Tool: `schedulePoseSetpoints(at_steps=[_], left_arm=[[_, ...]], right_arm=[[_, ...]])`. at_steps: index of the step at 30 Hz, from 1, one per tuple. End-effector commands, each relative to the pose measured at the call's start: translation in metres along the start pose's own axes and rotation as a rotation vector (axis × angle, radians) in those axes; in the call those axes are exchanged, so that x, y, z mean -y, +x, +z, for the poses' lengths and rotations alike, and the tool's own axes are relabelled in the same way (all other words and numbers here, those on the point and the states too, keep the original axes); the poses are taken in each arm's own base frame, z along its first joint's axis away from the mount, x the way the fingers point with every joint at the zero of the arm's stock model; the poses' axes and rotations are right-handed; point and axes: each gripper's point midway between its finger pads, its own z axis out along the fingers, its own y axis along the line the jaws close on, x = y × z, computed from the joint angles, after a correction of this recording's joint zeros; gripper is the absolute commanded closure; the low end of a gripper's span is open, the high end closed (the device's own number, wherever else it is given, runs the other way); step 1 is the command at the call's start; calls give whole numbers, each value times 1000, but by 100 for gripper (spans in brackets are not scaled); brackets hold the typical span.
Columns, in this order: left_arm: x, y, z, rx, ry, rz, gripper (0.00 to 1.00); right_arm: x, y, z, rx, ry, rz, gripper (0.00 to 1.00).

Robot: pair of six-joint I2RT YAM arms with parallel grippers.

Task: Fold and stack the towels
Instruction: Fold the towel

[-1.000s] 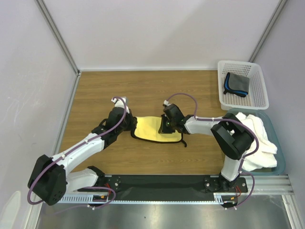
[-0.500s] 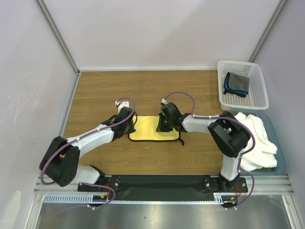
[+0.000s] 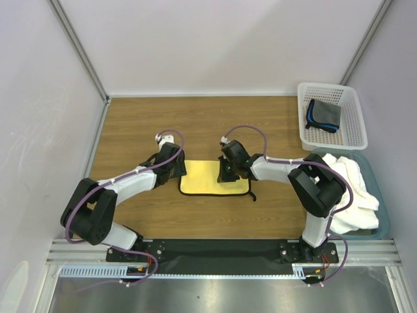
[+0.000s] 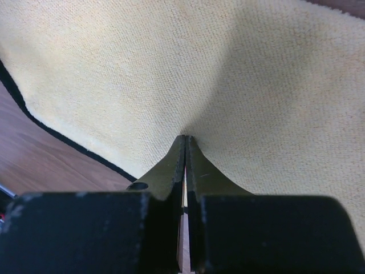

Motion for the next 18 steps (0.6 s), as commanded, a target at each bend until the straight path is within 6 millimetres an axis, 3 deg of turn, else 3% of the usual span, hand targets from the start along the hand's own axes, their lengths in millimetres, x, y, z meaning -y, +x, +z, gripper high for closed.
schedulePoseSetpoints(at_steps=[1, 10, 18], left_arm=[[28, -25, 4, 84, 125, -1, 39], [41, -27, 23, 104, 169, 1, 50], [43, -10, 37, 54, 172, -20, 55]], right_arm=[[7, 2, -17, -21, 20, -40, 100], [2, -26, -56, 60, 2, -64, 100], [41, -26, -76, 75, 120, -32, 100]])
